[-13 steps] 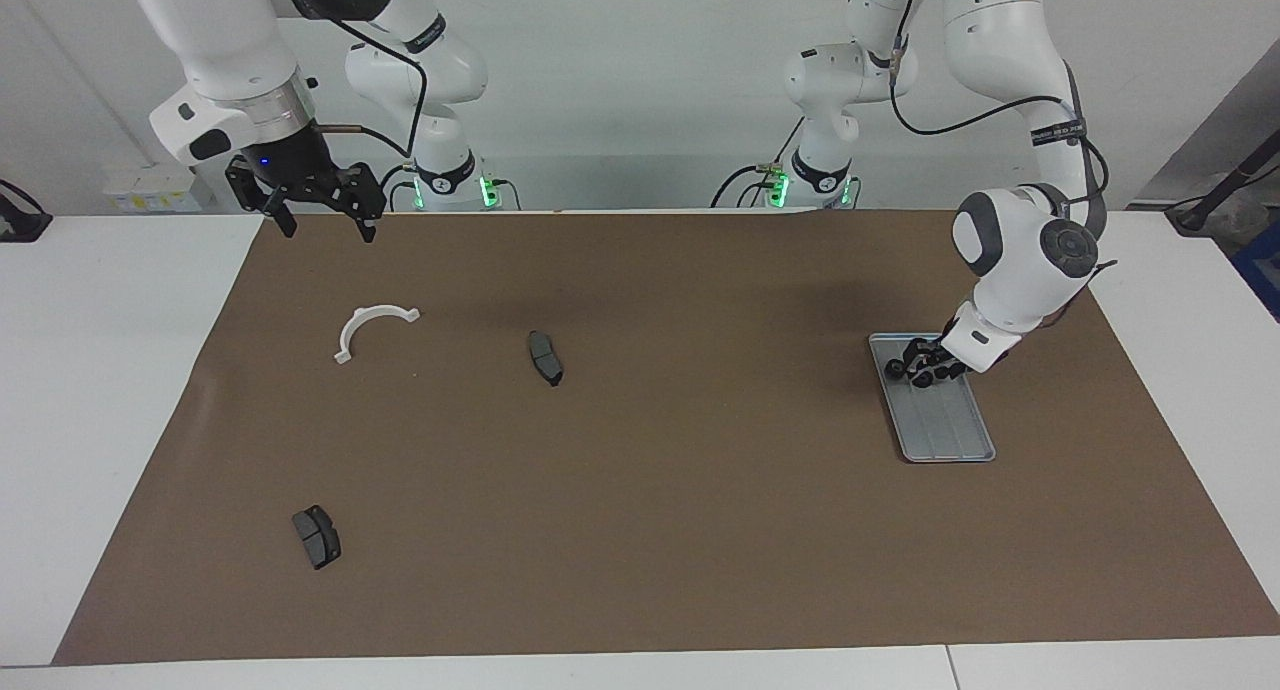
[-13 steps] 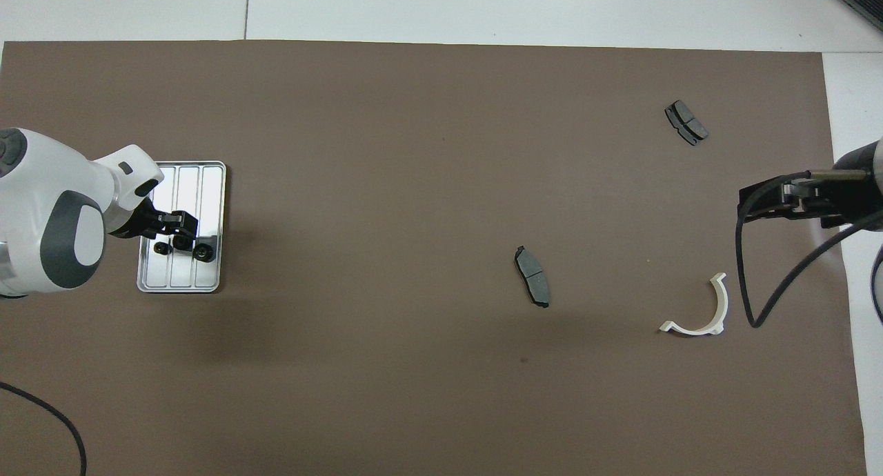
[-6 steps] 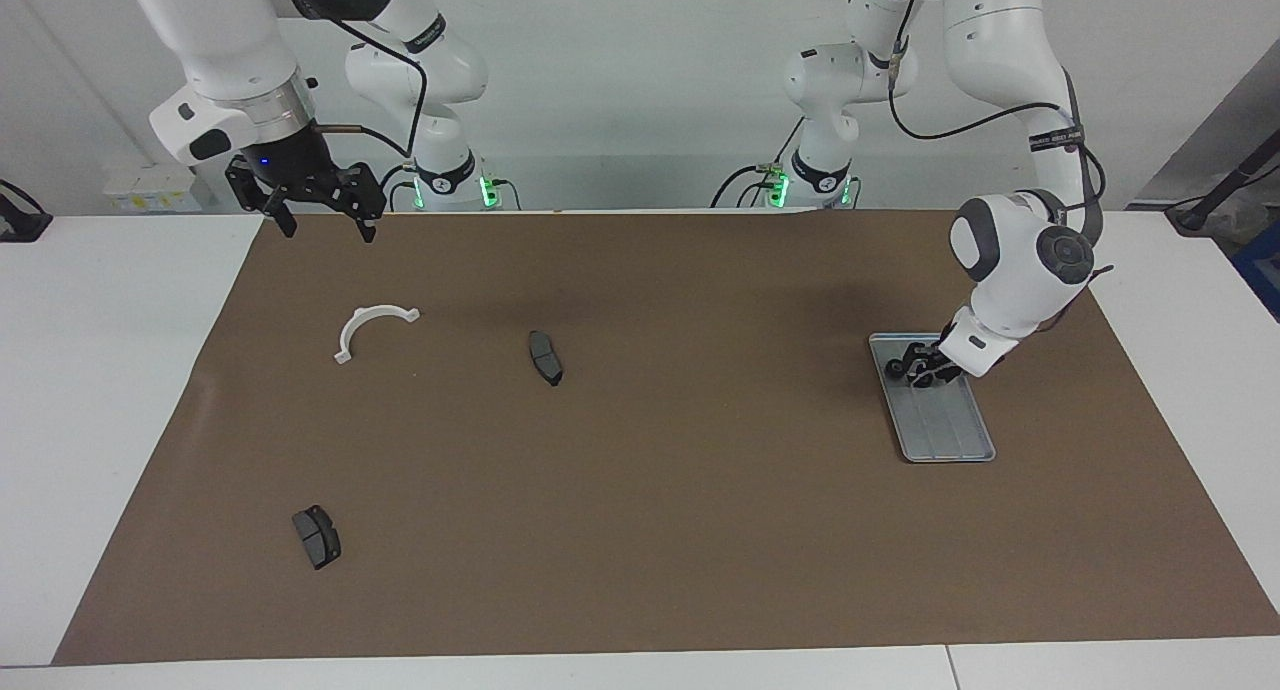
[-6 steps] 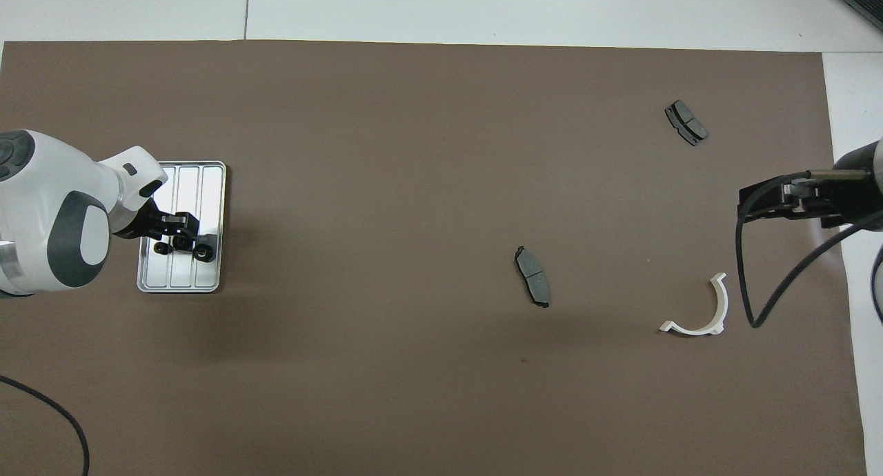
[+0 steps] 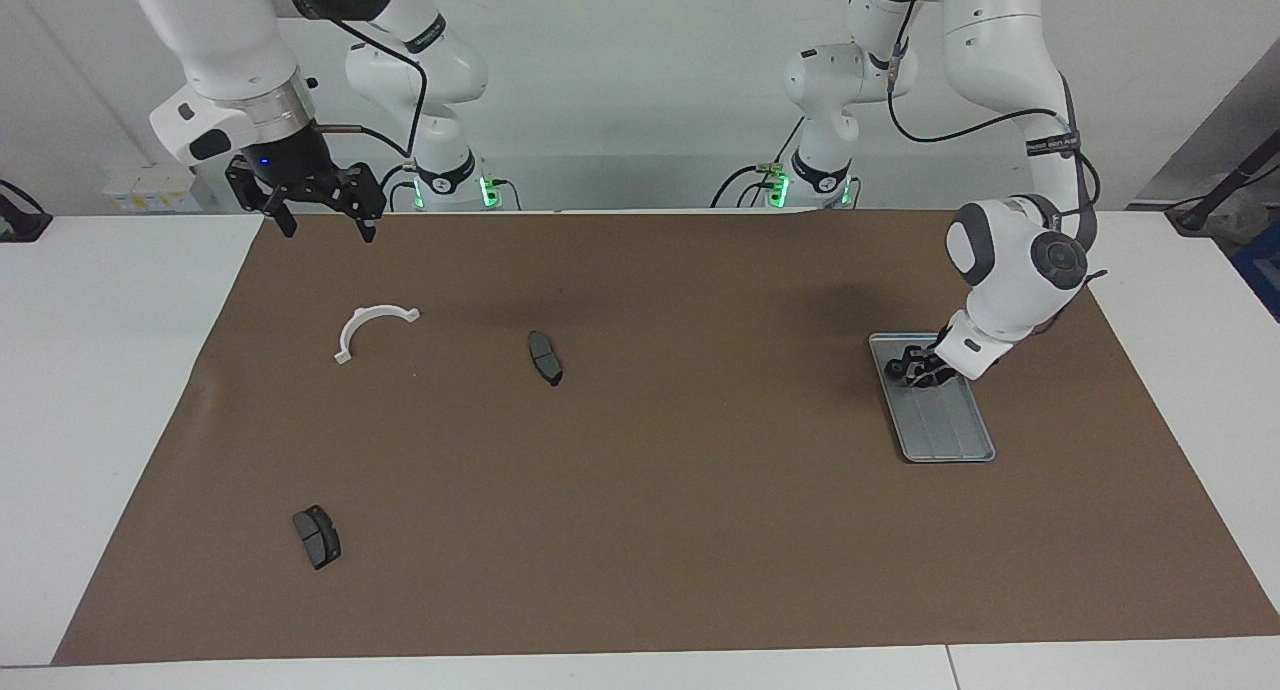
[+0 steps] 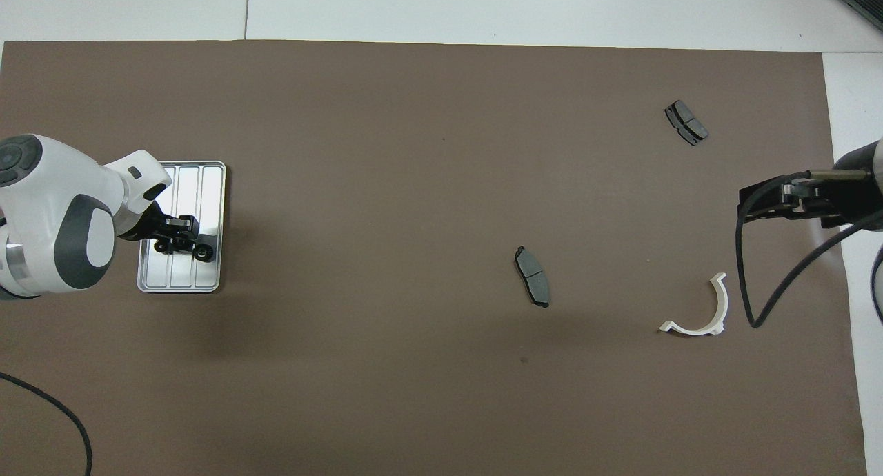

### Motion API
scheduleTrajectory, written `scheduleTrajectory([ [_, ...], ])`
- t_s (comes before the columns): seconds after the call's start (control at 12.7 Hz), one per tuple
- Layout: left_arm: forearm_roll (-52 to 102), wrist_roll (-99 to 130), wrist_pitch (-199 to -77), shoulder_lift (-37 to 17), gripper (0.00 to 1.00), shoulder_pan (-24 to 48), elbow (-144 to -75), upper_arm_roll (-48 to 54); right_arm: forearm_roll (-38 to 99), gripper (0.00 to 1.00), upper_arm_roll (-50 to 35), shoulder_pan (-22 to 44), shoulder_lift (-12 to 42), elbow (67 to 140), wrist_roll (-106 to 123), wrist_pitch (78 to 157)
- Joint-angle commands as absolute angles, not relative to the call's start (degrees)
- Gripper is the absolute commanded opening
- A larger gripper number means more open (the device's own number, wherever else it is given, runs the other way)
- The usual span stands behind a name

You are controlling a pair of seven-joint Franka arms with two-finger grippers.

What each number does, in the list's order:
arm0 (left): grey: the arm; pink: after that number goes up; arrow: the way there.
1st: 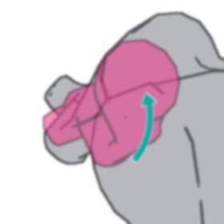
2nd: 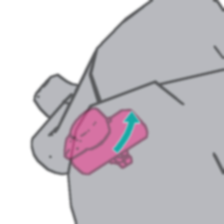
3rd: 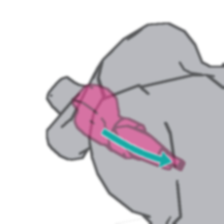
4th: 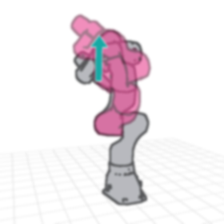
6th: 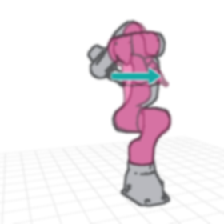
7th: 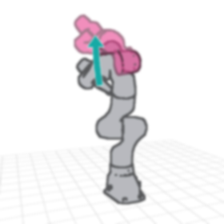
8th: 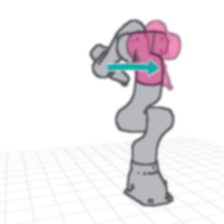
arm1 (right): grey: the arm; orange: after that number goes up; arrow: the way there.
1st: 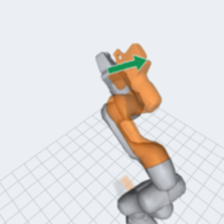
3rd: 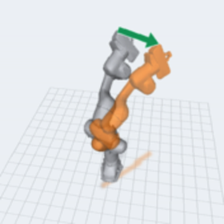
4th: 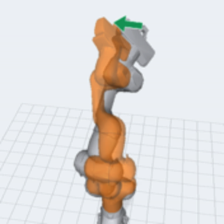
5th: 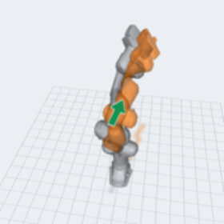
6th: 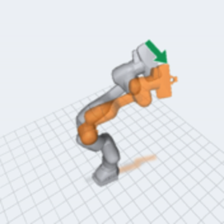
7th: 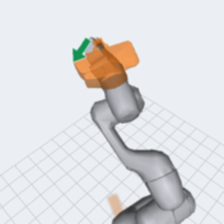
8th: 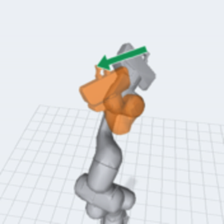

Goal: Place bearing gear from tray to pile
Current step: 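Reach the left gripper into the metal tray and grasp a black gear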

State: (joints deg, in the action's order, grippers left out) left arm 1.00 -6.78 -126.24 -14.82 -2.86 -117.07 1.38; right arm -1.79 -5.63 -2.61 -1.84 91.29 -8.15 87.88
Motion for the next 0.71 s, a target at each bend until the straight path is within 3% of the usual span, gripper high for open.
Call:
scheduleTrajectory([
  [0.0, 0.0, -7.56, -127.88, -14.41, 0.46, -3.25, -119.35, 1.49, -0.88, 1.0, -5.89, -3.25, -3.16, 92.9, -8.61, 88.86],
  [0.39, 0.0, -8.0, -127.79, -14.06, 0.38, -3.16, -120.15, 1.49, -0.88, 1.0, -5.89, -3.25, -3.16, 92.9, -8.61, 88.86],
  [0.55, 0.0, -7.91, -127.36, -14.24, 0.28, -2.99, -119.71, 1.49, -0.88, 1.0, -5.89, -3.25, -3.16, 92.9, -8.61, 88.86],
  [0.63, -0.09, -7.91, -127.01, -14.33, 0.17, -3.08, -119.18, 1.49, -0.88, 1.0, -5.89, -3.25, -3.25, 92.9, -8.61, 88.86],
])
